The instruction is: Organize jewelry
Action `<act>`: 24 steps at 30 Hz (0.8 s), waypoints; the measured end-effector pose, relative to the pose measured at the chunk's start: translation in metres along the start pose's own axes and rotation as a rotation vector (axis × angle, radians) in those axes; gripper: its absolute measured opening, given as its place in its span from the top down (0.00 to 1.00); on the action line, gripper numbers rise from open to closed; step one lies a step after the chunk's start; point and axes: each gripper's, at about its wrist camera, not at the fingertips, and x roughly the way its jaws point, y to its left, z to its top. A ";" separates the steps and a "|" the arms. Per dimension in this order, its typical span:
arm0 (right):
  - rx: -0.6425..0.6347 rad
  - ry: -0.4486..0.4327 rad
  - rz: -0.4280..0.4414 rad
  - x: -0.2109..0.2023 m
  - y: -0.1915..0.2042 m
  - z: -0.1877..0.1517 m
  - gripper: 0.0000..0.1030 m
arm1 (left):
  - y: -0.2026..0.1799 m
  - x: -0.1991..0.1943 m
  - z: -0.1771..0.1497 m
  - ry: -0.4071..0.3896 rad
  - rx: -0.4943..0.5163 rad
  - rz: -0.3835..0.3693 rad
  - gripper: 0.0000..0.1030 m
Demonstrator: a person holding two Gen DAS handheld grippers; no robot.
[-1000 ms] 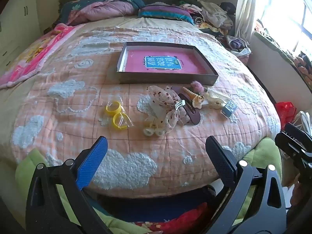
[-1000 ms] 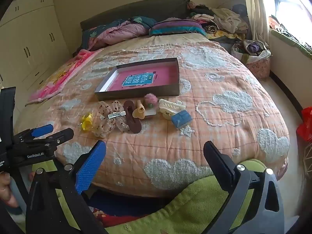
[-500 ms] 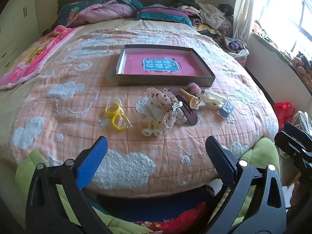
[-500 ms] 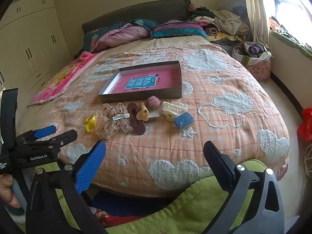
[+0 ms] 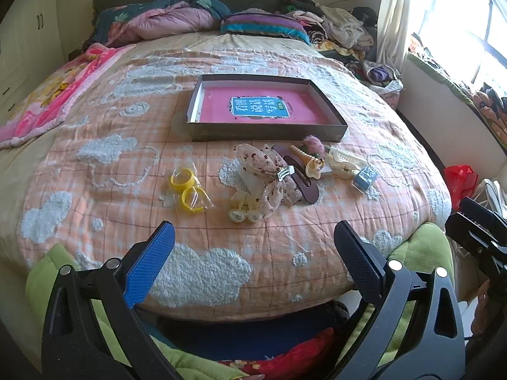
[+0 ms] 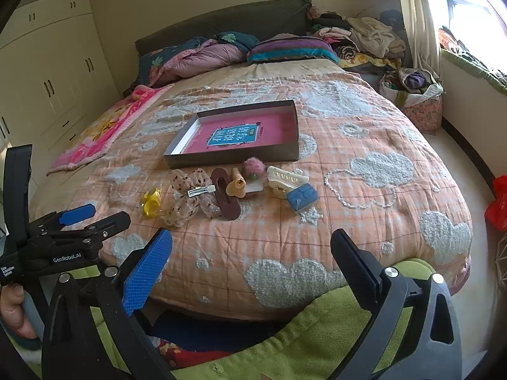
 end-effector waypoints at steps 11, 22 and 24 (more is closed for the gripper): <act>0.000 0.000 0.002 0.001 0.001 0.000 0.04 | -0.002 -0.002 0.002 -0.001 -0.001 -0.002 0.09; 0.004 0.002 0.006 0.000 0.004 0.000 0.04 | -0.003 -0.005 0.003 -0.008 0.007 -0.001 0.09; 0.001 0.002 0.006 0.000 0.004 0.000 0.04 | -0.004 -0.007 0.005 -0.010 0.007 -0.001 0.09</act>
